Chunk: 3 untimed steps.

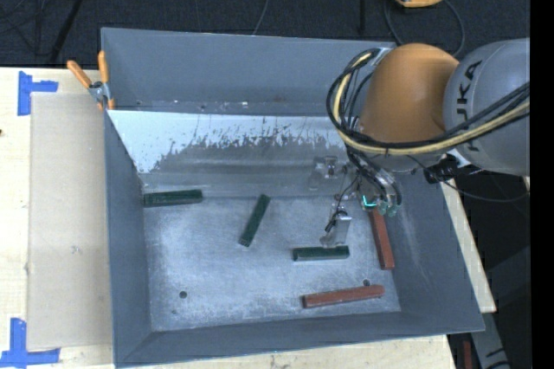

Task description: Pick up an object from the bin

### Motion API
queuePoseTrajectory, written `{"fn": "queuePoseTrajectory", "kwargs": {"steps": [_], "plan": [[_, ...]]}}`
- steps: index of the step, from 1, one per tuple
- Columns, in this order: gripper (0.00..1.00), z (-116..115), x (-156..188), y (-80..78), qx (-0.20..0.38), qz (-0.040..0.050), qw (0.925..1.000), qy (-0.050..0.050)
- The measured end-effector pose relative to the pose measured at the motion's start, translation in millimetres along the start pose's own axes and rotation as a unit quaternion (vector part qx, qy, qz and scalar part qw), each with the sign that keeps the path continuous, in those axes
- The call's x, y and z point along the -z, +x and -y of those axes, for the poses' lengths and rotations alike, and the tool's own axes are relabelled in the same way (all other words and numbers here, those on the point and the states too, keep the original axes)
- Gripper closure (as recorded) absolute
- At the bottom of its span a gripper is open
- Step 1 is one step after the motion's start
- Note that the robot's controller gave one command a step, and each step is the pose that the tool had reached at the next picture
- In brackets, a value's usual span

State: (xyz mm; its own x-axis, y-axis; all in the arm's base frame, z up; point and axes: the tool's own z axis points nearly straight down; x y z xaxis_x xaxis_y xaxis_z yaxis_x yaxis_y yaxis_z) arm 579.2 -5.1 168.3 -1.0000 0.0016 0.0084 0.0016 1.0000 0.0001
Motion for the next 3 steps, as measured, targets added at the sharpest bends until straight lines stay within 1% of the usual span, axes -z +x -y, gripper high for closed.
{"fn": "queuePoseTrajectory", "kwargs": {"steps": [1, 2, 3], "plan": [[0.0, 14.9, -94.7, 82.0, 0.065, -0.0003, 0.9979, 0.0], [1.0, 14.9, -90.7, 78.6, 0.066, 0.0039, 0.9978, 0.0], [0.0, 14.8, -91.4, 78.8, 0.066, 0.004, 0.9978, 0.0]]}}
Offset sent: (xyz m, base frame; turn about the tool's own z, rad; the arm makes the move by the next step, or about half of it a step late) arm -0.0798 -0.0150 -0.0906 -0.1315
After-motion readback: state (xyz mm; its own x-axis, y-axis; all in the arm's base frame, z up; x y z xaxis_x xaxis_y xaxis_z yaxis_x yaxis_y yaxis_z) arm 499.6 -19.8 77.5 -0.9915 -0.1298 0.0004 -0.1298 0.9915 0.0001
